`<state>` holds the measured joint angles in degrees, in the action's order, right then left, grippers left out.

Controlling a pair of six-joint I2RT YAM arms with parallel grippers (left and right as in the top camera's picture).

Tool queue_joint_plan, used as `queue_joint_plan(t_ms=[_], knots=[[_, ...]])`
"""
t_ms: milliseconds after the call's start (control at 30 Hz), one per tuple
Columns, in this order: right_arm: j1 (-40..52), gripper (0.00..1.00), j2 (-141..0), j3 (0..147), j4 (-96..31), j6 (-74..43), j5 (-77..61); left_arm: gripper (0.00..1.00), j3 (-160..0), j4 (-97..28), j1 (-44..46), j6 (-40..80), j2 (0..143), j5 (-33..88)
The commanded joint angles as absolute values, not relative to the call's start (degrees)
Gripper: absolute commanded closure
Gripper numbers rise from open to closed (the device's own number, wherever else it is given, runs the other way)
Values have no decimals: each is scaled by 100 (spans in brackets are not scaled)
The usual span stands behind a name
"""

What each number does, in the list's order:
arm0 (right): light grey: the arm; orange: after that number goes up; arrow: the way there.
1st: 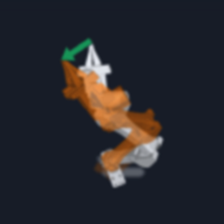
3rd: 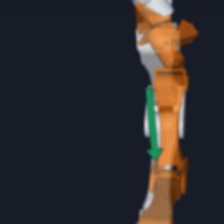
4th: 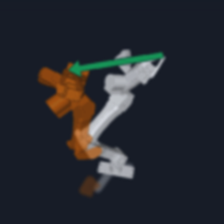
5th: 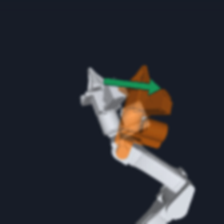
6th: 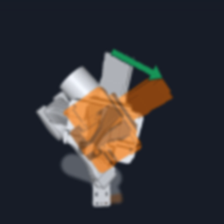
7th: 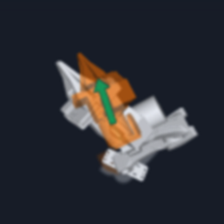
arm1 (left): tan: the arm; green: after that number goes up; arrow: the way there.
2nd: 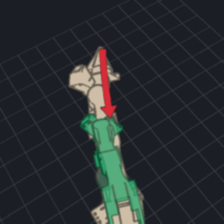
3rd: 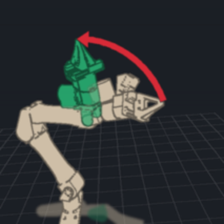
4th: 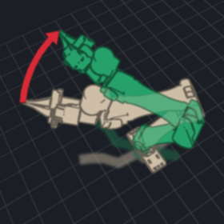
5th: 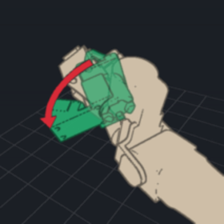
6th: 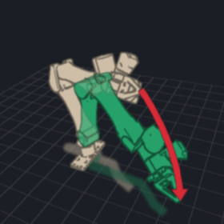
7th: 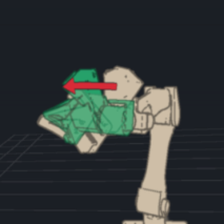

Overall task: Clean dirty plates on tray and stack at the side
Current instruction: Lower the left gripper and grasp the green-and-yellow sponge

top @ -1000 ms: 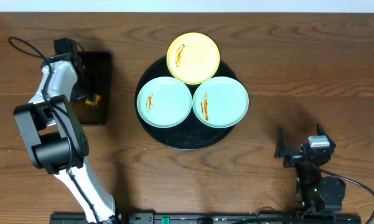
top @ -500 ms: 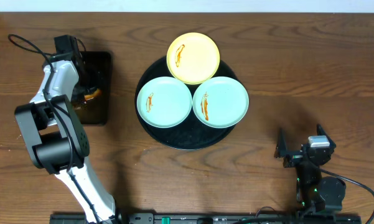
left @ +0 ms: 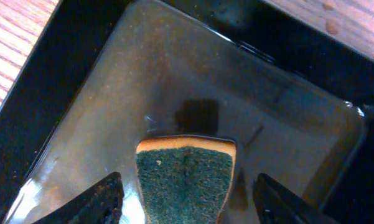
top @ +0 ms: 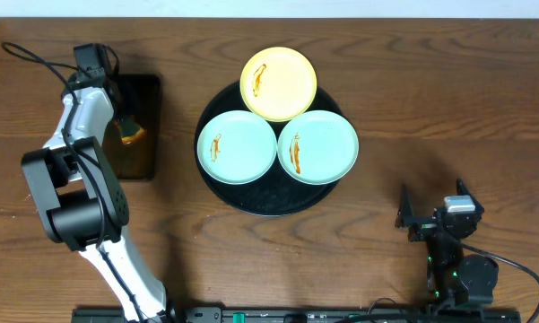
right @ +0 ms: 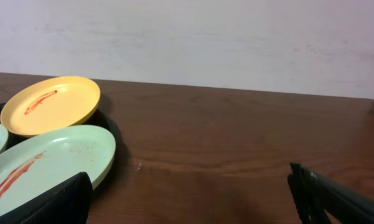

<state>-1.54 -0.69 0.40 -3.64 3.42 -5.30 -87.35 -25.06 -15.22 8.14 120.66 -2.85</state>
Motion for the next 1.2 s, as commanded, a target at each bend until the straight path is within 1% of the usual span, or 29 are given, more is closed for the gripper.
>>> queue_joint_plan(t_ms=[0,67,100,167,200,233,267,300,333,367,467,500,567,600,633,667,733,900,1000,1100,1133,1167], knots=[[-93,1,-38,32,-388,392,-497,34,-8836,-2517,-1535,755,12352,-478],[-93,1,-38,32,-388,392,-497,35,-8836,-2519,-1535,757,12444,-478],[-93,1,-38,32,-388,392,-497,40,-8836,-2508,-1533,757,12444,-478],[-93,1,-38,32,-388,392,-497,52,-8838,-2451,-1533,757,12440,-478],[-93,1,-38,32,-388,392,-497,61,-8838,-2453,-1535,755,12442,-480],[-93,1,-38,32,-388,392,-497,69,-8838,-2453,-1538,755,12442,-482],[-93,1,-38,32,-388,392,-497,73,-8838,-2451,-1542,755,12440,-480],[-93,1,-38,32,-388,392,-497,81,-8838,-2451,-1542,753,12436,-486],[-93,1,-38,32,-388,392,-497,91,-8838,-2451,-1542,753,12427,-541],[-93,1,-38,32,-388,392,-497,92,-8838,-2453,-1542,753,12403,-567],[-93,1,-38,32,-388,392,-497,92,-8838,-2451,-1542,755,12156,-565],[-93,1,-38,32,-388,392,-497,87,-8838,-2451,-1542,757,12097,-563],[-93,1,-38,32,-388,392,-497,53,-8838,-2502,-1540,757,11979,-561],[-93,1,-38,32,-388,392,-497,40,-8838,-2563,-1540,757,11950,-561],[-93,1,-38,32,-388,392,-497,33,-8838,-2703,-1540,757,11942,-561],[-93,1,-38,32,-388,392,-497,31,-8838,-2919,-1540,762,11946,-558],[-93,1,-38,32,-388,392,-497,30,-8836,-3334,-1540,781,11952,-357],[-93,1,-38,32,-388,392,-497,31,-8836,-3710,-1540,781,11955,351],[-93,1,-38,32,-388,392,-497,35,-8759,-3809,-1527,871,11959,432],[-93,1,-38,32,-388,392,-497,36,-8691,-3767,-1529,869,11970,429],[-93,1,-38,32,-388,392,-497,39,-8674,-3741,-1529,869,11970,429],[-93,1,-38,32,-388,392,-497,44,-8643,-3684,-1529,867,11974,427]])
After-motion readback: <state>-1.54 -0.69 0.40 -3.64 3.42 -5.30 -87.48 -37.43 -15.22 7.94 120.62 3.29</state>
